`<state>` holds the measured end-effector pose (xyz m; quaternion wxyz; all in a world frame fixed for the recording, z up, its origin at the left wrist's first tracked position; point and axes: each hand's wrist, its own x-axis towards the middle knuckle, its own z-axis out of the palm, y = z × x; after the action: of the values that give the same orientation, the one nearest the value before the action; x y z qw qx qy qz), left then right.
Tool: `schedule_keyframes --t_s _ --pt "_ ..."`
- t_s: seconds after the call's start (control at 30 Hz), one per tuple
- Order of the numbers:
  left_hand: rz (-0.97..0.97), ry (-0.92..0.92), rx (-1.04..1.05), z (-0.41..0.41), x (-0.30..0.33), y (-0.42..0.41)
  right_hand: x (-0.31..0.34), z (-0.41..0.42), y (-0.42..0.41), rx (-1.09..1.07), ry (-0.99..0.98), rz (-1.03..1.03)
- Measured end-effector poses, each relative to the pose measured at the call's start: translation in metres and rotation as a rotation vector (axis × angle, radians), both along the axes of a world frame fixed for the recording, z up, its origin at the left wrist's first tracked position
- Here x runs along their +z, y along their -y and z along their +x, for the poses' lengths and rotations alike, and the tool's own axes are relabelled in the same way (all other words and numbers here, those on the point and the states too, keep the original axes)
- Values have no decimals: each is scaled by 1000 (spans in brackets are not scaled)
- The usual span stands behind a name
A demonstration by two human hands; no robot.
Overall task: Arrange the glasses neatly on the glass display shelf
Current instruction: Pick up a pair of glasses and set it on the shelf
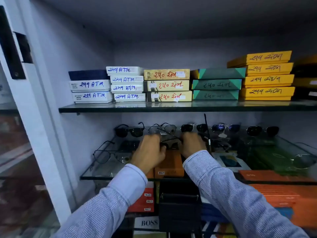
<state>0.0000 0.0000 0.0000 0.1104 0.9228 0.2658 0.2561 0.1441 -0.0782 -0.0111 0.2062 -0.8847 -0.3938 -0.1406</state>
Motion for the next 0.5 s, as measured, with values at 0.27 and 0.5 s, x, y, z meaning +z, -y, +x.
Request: schedule_keyframes --t_s 0.27,0.5 --pt "-27 -83 24 27 -4 -15 1 11 -8 14 -27 14" --pt "31 -141 72 38 -5 -20 8 10 -3 88 -51 64"
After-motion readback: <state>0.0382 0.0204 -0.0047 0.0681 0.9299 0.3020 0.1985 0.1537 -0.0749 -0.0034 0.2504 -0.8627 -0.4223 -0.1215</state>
